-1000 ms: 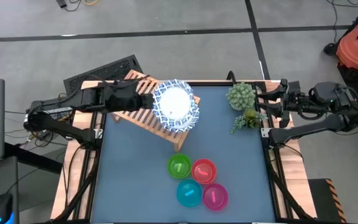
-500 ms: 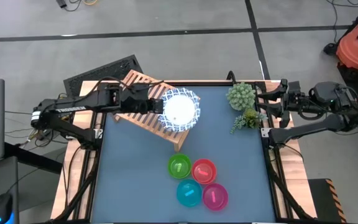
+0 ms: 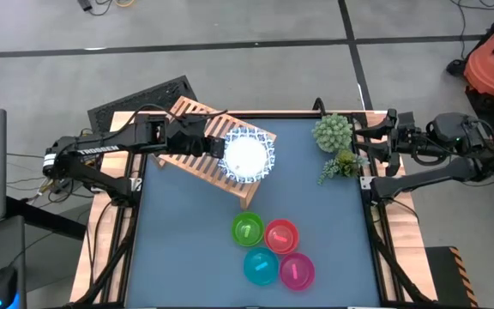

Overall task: Place and stack bowls onto a shelf
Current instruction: Stack the blue and white bowl on top of the blue and white bowl on the shelf, then put the green bowl on the shelf

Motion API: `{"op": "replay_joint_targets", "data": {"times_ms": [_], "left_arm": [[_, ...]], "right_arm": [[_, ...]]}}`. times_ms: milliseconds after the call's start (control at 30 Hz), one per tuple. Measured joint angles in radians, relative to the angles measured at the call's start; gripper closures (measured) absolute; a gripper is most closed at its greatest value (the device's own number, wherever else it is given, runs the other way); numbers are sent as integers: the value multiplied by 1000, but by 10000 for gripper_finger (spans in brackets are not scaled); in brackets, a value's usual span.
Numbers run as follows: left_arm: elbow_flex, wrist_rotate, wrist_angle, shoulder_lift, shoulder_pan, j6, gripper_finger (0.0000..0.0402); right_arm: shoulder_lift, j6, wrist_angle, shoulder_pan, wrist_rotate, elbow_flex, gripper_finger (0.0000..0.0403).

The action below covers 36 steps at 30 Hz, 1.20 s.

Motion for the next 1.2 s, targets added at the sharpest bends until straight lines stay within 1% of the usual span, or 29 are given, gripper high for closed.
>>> {"op": "replay_joint_targets", "data": {"times_ms": [233,300,333,400,533,633,700,767,833,900,967,1033,1067,1133,1200], "left_arm": [[0,-48,-5,0,0,60,283],[0,-43,-6,-9,2,101,266],[0,-24,-6,-16,3,127,259],[0,53,-10,-37,5,166,248],[0,264,-41,-72,-11,228,242],[0,374,-78,-82,-72,297,246],[0,408,-89,-81,-143,362,251],[0,410,-89,-68,-229,446,256],[0,378,-88,-48,-313,514,259],[0,320,-88,-21,-386,554,259],[0,243,-88,12,-445,583,259],[0,190,-86,56,-485,620,259],[0,181,-84,80,-498,646,259],[0,184,-83,132,-518,700,260],[0,209,-80,185,-529,759,259]], "right_arm": [[0,0,0,0,0,0,184],[0,0,0,0,0,0,184],[0,0,0,0,0,0,184],[0,0,0,0,0,0,184],[0,-1,0,0,0,0,184],[0,-3,0,0,0,0,184],[0,-3,0,0,0,0,184],[0,-3,-1,0,0,0,184],[0,-3,0,0,0,0,184],[0,-3,0,0,0,0,184],[0,-2,-1,0,0,0,184],[0,-2,0,0,0,0,184],[0,-2,0,0,0,0,184],[0,-1,1,0,0,0,184],[0,0,1,0,0,0,184]]}}
